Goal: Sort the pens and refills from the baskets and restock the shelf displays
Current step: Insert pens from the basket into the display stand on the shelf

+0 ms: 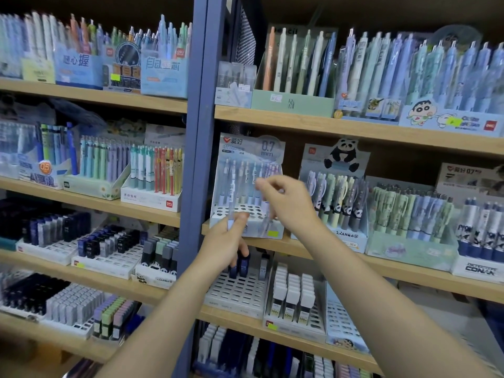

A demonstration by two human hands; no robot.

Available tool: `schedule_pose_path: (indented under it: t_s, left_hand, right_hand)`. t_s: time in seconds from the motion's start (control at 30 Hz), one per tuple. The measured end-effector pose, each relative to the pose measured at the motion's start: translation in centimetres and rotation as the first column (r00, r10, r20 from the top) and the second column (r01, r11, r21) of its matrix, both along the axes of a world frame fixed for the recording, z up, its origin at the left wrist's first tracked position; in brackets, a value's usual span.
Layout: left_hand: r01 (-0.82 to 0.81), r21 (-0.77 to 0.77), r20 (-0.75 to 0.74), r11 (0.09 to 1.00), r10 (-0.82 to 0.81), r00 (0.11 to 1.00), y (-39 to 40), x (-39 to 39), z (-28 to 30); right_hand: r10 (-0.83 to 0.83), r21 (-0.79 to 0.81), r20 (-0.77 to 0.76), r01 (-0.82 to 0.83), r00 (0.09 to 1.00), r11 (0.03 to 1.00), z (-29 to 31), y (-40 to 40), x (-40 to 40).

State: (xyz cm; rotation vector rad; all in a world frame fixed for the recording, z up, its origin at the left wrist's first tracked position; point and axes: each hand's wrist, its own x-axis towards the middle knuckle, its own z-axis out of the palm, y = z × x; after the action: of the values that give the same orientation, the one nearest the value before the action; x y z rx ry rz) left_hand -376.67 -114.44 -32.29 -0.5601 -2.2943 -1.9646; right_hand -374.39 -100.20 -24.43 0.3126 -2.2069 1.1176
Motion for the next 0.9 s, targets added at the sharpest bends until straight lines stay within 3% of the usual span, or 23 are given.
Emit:
schedule_pose_path:
  t_s: [0.07, 0.2, 0.27, 0.4, 0.53, 0.63, 0.7, 0.8, 0.9]
  left_hand:
    - [0.005, -0.031, 0.003, 1.000, -0.005, 1.000, 0.6, 0.3, 0.4]
    - [0.017, -0.115, -0.049, 0.993, -0.022, 0.999, 1.2, 1.3, 1.2]
    - [0.012, -0.075, -0.081, 0.997, -0.018, 0.997, 1.0, 1.5, 1.5]
    - [0.008, 0.086, -0.157, 0.996, 0.006, 0.988, 0.1, 1.6, 1.7]
    - [-0.005, 0.067, -0.199, 0.998, 0.018, 0.980, -0.5, 1.5, 1.6]
    - [-0.007, 0.059, -0.210, 0.998, 0.019, 0.978, -0.6, 1.4, 1.4]
    - [-0.102, 0.108, -0.225, 0.989, 0.124, 0.966, -0.7, 1.1, 1.1]
    - [-0.401, 0.163, -0.275, 0.902, 0.432, 0.859, -1.5, 0.3, 0.7]
    - [-0.503, 0.055, -0.209, 0.862, 0.503, 0.839, -2.2, -0.7, 0.2]
  right_hand:
    - [0.107, 0.033, 0.155, -0.114, 0.982, 0.993, -0.2, -0.8, 0.9]
    - [0.097, 0.022, 0.201, -0.103, 0.975, 0.994, -0.6, -1.3, 1.0]
    - [0.088, -0.009, 0.218, -0.088, 0.972, 0.996, -0.3, -0.9, 0.9]
    - [0.063, -0.161, 0.219, -0.028, 0.974, 0.987, 0.2, 0.2, 0.7]
    - [0.215, -0.378, 0.212, -0.123, 0.953, 0.918, -0.2, 0.5, 0.6]
    - [0.266, -0.448, 0.169, -0.166, 0.949, 0.878, -0.4, 0.7, 0.5]
    - [0.224, -0.466, 0.139, -0.136, 0.965, 0.874, -0.2, 1.3, 0.1]
    - [0.104, -0.474, 0.073, -0.057, 0.992, 0.879, 0.4, 2.2, -0.5]
    - [-0.027, -0.446, -0.009, 0.021, 1.000, 0.895, 1.0, 2.5, -1.4]
